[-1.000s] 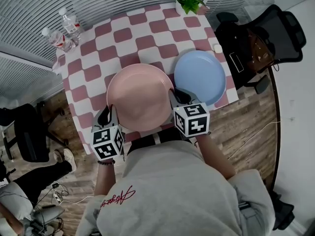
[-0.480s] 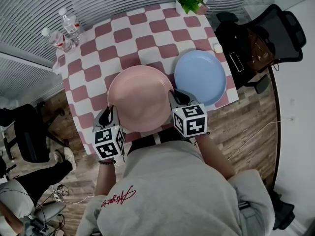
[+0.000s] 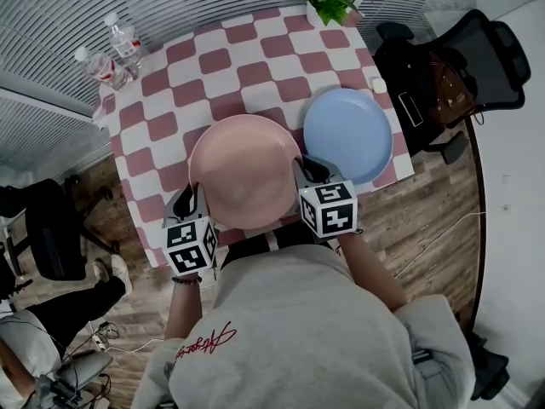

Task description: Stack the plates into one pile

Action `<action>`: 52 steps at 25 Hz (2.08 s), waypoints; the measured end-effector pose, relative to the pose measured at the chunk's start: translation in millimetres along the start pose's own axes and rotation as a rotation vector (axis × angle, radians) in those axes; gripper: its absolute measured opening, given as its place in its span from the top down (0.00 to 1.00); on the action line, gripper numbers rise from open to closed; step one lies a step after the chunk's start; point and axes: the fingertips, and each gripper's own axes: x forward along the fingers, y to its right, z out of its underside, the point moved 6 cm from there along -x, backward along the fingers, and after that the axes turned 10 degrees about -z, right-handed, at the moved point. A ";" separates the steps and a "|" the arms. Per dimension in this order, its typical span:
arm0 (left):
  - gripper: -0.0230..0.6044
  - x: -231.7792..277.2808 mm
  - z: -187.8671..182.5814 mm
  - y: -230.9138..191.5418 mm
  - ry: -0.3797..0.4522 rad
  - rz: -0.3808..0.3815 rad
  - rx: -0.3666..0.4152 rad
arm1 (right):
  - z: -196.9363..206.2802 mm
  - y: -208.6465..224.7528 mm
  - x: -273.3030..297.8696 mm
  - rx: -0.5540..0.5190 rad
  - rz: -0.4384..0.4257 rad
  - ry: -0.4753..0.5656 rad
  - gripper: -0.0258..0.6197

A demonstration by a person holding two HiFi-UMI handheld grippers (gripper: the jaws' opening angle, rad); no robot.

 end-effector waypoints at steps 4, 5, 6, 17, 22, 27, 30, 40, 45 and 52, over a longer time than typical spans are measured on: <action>0.87 3.2 0.5 0.7 -0.001 -0.003 0.014 | 2.3 0.8 2.2 -0.005 0.004 -0.010 0.89; 0.87 4.0 1.0 0.8 0.000 -0.005 0.018 | 2.6 1.0 2.7 -0.004 0.004 -0.011 0.89; 0.87 4.6 1.5 1.0 -0.001 -0.006 0.020 | 2.9 1.2 3.3 -0.005 0.004 -0.011 0.89; 0.87 7.5 1.6 3.2 0.005 -0.023 0.075 | 5.3 1.1 7.9 -0.060 0.015 -0.036 0.89; 0.87 9.1 2.4 3.6 0.004 -0.025 0.097 | 7.1 0.5 11.1 -0.089 0.035 -0.052 0.89; 0.86 12.8 3.8 4.4 -0.013 -0.028 0.119 | 7.3 1.7 13.1 -0.098 0.029 -0.064 0.89; 0.86 14.0 4.4 5.2 -0.023 -0.028 0.133 | 7.2 1.9 13.7 -0.109 0.033 -0.071 0.88; 0.85 16.0 4.1 4.9 -0.034 -0.035 0.172 | 5.2 -2.4 15.3 -0.158 0.062 -0.088 0.88; 0.85 16.2 5.7 4.7 -0.026 -0.027 0.160 | 5.7 -3.5 15.3 -0.169 0.086 -0.075 0.88; 0.83 17.1 9.2 6.4 -0.046 -0.030 0.181 | 5.8 -3.0 15.7 -0.215 0.115 -0.096 0.87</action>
